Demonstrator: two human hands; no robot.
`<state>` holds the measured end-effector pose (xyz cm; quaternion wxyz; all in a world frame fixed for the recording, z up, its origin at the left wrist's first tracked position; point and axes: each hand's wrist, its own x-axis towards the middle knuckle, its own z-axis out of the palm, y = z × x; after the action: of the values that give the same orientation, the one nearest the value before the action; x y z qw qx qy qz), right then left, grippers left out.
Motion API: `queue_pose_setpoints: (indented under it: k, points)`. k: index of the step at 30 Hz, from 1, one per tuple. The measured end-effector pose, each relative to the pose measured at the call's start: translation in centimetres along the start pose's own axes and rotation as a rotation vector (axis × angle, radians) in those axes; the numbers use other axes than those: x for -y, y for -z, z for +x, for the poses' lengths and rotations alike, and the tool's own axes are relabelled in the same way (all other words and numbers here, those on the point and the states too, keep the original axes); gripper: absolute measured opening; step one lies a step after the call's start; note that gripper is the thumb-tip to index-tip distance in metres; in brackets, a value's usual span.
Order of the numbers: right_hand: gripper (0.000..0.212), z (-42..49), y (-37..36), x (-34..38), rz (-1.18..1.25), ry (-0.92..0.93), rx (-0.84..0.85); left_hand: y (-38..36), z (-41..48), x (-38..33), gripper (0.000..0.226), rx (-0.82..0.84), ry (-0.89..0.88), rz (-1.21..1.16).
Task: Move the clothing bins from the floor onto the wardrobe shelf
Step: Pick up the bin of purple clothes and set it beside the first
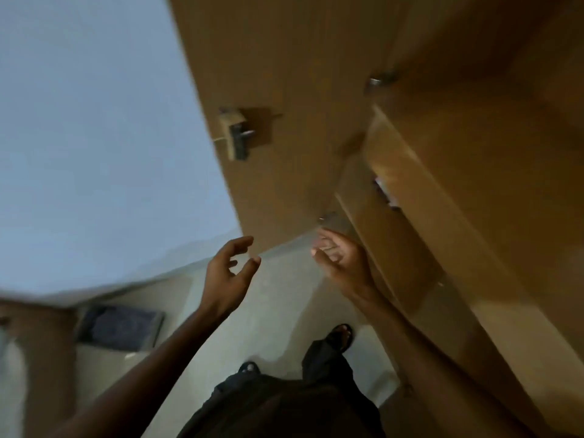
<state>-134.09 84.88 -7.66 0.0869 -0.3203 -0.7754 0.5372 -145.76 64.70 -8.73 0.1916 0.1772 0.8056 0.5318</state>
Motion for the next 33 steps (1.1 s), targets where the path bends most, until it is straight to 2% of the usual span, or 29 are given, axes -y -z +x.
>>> queue_pose_setpoints:
  k: [7, 13, 19, 21, 24, 27, 33]
  points:
    - [0.042, -0.5, -16.5, 7.0, -0.122, 0.2, 0.402, 15.4, -8.9, 7.1, 0.035, -0.473, 0.197, -0.01]
    - [0.043, -1.3, -27.4, 11.8, -0.215, 0.341, 0.713, 21.5, -15.8, 11.6, 0.037, -0.791, 0.371, -0.062]
    - [0.049, -1.7, -37.2, 14.8, -0.34, 0.434, 1.056, 23.1, -18.4, 14.6, 0.034, -1.052, 0.565, -0.152]
    - [0.05, -1.9, -39.0, 15.4, -0.348, 0.461, 1.094, 23.3, -18.8, 14.8, 0.035, -1.077, 0.598, -0.158]
    - [0.049, -3.1, -43.4, 15.6, -0.428, 0.513, 1.267, 23.4, -20.6, 15.6, 0.034, -1.229, 0.687, -0.219]
    - [0.048, -6.1, -47.9, 15.5, -0.516, 0.613, 1.475, 22.4, -24.0, 16.3, 0.033, -1.403, 0.79, -0.266]
    - [0.049, -15.8, -51.7, 14.6, -0.623, 0.841, 1.758, 18.0, -32.4, 15.6, 0.036, -1.72, 0.87, -0.438]
